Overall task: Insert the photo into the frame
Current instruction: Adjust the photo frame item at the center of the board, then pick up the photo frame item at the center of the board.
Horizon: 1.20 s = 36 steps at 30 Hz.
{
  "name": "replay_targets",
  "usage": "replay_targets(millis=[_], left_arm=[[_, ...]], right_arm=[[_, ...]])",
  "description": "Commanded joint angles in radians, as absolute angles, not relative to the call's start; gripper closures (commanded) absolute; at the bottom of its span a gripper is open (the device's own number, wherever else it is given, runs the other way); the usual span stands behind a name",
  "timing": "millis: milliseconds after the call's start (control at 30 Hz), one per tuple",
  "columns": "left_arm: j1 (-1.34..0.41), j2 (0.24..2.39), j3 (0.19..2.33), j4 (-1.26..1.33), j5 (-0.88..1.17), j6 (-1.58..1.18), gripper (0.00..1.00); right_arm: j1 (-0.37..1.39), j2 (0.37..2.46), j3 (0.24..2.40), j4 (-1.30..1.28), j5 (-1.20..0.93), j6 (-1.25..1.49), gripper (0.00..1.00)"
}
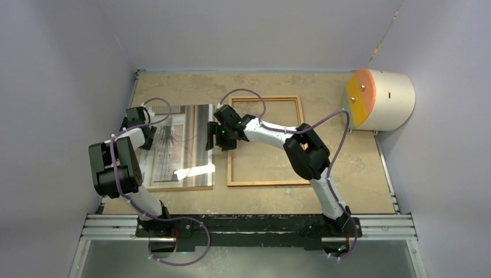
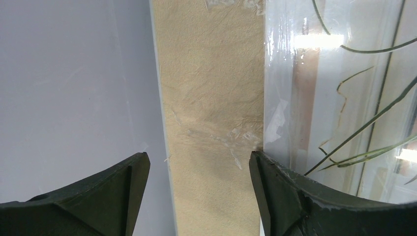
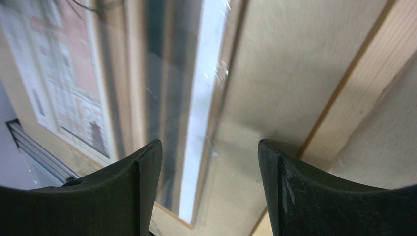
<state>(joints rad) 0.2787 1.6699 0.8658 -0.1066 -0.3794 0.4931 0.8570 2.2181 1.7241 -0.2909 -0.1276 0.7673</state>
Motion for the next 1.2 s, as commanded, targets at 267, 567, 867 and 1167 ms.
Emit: replay_targets(millis=[267,567,867,1167], left_arm=[[0.270,1.697,0.830,-0.149,-0.319,0.488,0.21],[0.268,1.700,0.825,-0.151,-0.304,0.487,0.22],[0.268,1.694,0.823,-0.154,-0.298,0.488,0.22],[0.265,1.691,0.813,-0.153,-0.296,0.491,0.22]], right_arm=[[0.922,2.195,1.692,-0.356,-0.206,0.794,0.29],[0.936,2.201,1.677,-0.350,-0.257,0.877,0.32],[0.934,2.126,1.653,-0.224,-0.342,0.948,0.34],[0.934,2.040,1.633,-0.208,-0.313,0.953,0.37]])
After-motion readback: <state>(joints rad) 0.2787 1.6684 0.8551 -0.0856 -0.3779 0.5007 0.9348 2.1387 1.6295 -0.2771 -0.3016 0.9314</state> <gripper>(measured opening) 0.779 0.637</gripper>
